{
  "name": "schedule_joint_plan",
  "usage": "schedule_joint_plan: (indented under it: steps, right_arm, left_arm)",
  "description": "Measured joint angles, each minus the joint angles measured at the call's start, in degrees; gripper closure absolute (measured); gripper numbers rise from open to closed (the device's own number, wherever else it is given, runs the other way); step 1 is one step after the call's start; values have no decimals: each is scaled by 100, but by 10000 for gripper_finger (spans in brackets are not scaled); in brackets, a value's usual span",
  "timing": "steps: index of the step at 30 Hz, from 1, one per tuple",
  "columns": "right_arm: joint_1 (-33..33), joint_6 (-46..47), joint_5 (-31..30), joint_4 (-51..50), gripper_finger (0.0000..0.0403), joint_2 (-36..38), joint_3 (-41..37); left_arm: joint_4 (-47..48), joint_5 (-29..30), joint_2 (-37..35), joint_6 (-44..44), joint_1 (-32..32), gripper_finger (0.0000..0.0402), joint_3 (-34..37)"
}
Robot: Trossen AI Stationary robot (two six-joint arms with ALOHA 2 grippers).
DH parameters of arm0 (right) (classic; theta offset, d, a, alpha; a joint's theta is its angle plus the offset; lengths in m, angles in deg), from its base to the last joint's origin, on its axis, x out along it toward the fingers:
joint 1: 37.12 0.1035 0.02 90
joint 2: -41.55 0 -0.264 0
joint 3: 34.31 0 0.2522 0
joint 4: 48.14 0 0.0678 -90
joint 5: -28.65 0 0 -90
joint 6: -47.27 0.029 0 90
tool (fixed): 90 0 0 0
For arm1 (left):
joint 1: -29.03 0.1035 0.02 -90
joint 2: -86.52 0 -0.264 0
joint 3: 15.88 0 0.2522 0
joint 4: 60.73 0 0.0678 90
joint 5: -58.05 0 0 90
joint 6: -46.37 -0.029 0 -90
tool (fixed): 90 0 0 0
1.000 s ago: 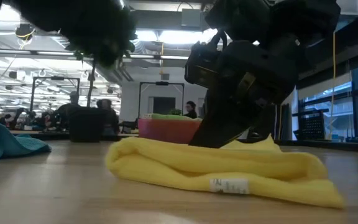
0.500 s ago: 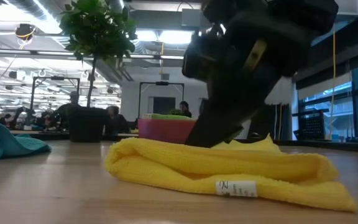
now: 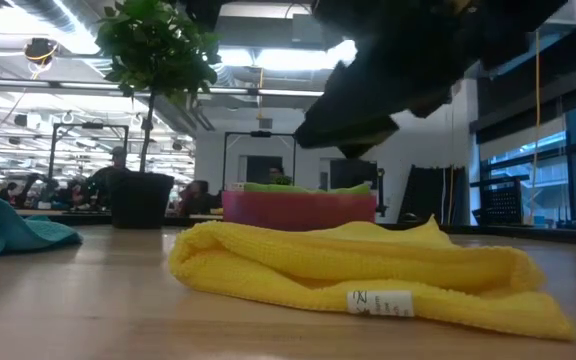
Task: Roll microfiber towels into tight, uniform cylinder then place into a basket
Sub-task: Fold the yellow towel
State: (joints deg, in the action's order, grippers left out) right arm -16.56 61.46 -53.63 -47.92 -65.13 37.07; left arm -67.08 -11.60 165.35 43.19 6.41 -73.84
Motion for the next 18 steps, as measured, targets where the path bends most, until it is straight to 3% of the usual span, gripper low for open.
schedule_joint_plan:
  steps: [13, 18]
  right_arm:
    - [945, -1132, -232, -6, 313, -72, 2]
    - [1230, -1111, -469, -666, 278, -126, 2]
  left_arm:
    - [106, 2, 2, 9, 48, 396, 0]
    - [161, 1, 2, 34, 48, 400, 0]
